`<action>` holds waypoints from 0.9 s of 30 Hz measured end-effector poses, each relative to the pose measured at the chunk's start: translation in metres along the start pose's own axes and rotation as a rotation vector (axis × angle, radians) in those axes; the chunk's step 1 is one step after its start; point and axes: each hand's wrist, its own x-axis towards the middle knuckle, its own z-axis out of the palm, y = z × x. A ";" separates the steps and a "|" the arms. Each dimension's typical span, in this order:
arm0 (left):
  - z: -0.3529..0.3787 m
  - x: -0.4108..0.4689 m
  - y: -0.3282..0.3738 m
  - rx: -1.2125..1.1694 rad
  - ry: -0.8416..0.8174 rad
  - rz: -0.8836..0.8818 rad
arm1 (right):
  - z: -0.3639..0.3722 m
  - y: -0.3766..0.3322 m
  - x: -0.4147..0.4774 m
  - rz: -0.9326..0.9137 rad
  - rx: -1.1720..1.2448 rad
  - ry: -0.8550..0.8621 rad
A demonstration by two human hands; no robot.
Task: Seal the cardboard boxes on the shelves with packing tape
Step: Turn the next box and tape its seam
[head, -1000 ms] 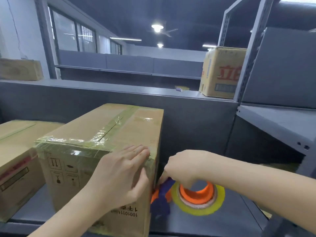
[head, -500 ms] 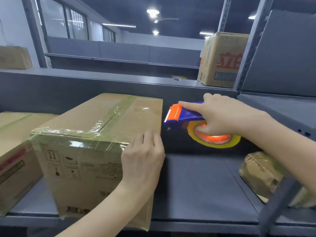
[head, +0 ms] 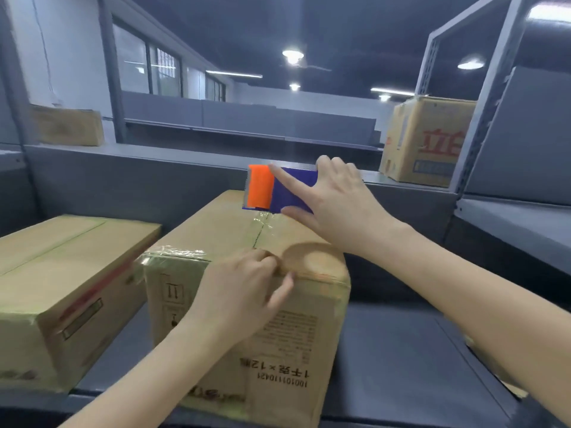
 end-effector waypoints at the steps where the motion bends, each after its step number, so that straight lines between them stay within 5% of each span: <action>1: -0.005 -0.004 -0.013 0.003 0.010 -0.025 | 0.003 -0.009 0.005 -0.010 0.020 -0.005; 12: -0.030 -0.040 -0.126 -0.109 0.132 -0.226 | 0.034 -0.093 0.036 0.046 0.182 -0.055; 27: -0.026 -0.036 -0.154 -0.401 0.190 -0.347 | 0.031 -0.110 0.028 0.160 0.168 -0.100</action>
